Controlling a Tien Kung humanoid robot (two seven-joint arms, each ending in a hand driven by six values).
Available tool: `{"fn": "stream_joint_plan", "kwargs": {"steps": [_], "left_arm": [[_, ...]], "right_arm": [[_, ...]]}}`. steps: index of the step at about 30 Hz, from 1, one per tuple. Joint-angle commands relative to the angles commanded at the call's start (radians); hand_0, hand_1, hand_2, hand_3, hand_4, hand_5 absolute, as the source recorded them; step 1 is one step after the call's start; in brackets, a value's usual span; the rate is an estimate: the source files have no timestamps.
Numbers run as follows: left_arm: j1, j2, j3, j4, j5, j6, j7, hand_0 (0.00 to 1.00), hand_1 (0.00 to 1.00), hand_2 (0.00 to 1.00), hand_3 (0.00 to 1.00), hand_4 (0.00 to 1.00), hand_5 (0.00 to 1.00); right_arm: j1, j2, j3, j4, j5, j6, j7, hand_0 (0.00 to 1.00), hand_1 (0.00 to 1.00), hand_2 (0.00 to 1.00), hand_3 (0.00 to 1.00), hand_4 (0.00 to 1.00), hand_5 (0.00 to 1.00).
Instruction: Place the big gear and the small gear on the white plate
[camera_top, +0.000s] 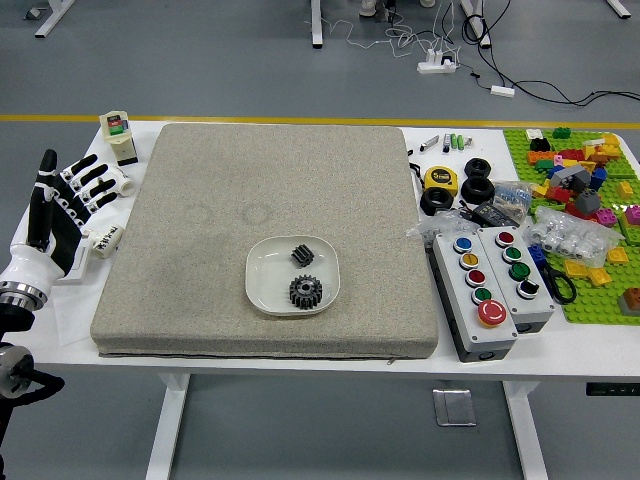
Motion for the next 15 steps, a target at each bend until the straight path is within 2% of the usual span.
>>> {"fn": "stream_joint_plan", "kwargs": {"steps": [15], "left_arm": [[-0.003,0.001,0.001,0.006,0.007,0.006,0.005,0.785,0.818,0.870,0.855,0.963,0.998]], "right_arm": [[0.003,0.002,0.007,0.001,-0.004,0.000,-0.003,0.774,0.812,0.847,0.807,0.956,0.806]]}}
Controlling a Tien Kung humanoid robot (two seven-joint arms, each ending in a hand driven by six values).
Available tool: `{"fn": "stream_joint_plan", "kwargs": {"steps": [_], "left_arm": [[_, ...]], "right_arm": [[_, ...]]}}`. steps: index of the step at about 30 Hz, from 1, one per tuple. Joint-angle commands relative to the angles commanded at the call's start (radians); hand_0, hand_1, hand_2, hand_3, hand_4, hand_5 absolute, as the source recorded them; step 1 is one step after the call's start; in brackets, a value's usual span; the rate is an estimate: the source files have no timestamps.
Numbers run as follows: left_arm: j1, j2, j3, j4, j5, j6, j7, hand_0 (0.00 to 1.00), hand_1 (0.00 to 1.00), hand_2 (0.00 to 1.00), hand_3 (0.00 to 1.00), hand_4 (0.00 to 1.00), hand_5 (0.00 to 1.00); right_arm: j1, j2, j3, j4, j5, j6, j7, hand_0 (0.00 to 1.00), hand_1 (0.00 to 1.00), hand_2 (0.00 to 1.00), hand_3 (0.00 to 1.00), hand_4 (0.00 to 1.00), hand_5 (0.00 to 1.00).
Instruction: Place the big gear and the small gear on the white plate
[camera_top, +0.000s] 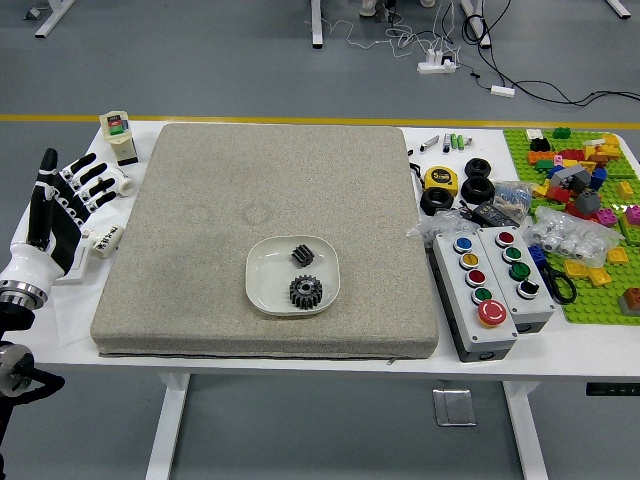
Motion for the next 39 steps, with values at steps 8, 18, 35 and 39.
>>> {"fn": "stream_joint_plan", "kwargs": {"steps": [8,18,35,39], "left_arm": [[-0.004,0.002,0.003,0.000,0.002,0.002,0.003,0.788,0.819,0.869,0.855,0.964,0.998],[-0.004,0.003,0.007,0.001,0.004,0.003,0.006,0.790,0.819,0.872,0.858,0.967,0.998],[-0.008,0.006,0.008,0.006,0.006,0.005,0.008,0.789,0.822,0.875,0.860,0.971,0.998],[-0.007,0.007,0.005,0.009,0.006,0.006,0.008,0.789,0.822,0.875,0.860,0.971,0.998]], "right_arm": [[0.002,0.000,0.002,0.001,-0.002,0.000,0.000,0.774,0.811,0.846,0.806,0.955,0.807],[0.001,0.001,0.003,0.001,-0.002,0.000,-0.001,0.773,0.811,0.846,0.805,0.954,0.808],[0.003,0.001,0.003,0.001,0.000,0.000,0.000,0.773,0.811,0.846,0.805,0.954,0.808],[0.004,0.001,0.003,0.001,0.001,0.000,0.000,0.773,0.811,0.846,0.805,0.954,0.808]]}}
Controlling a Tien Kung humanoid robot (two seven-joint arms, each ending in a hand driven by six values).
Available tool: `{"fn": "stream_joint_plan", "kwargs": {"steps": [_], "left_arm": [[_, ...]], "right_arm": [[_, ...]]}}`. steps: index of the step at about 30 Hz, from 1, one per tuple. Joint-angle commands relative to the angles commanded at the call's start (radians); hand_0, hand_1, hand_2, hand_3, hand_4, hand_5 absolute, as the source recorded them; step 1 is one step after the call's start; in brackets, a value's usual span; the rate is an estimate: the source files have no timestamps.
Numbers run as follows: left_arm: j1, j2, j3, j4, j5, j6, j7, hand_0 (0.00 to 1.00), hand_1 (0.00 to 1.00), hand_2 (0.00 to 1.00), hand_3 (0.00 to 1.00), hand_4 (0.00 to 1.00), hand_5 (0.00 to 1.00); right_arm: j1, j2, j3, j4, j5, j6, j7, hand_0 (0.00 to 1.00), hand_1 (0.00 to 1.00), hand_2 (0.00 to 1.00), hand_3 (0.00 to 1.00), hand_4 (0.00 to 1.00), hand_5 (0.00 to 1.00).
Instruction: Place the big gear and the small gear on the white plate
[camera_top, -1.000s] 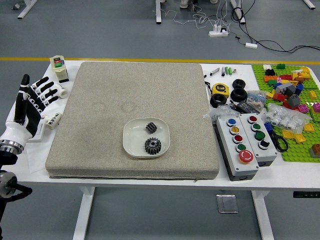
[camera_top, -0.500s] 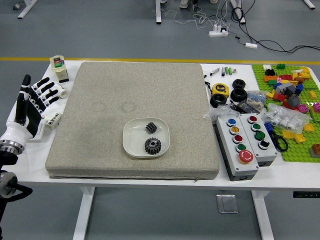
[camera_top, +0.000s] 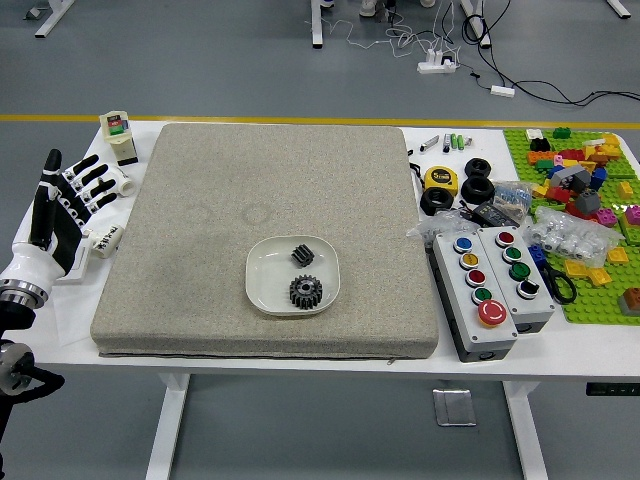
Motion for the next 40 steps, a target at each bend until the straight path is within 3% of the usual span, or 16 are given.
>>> {"fn": "stream_joint_plan", "kwargs": {"steps": [40], "left_arm": [[-0.004,0.002,-0.005,0.005,-0.002,0.006,-0.001,0.787,0.821,0.873,0.861,0.972,0.998]], "right_arm": [[-0.001,-0.001,0.001,0.003,-0.002,0.001,-0.001,0.773,0.810,0.845,0.807,0.953,0.806]]}}
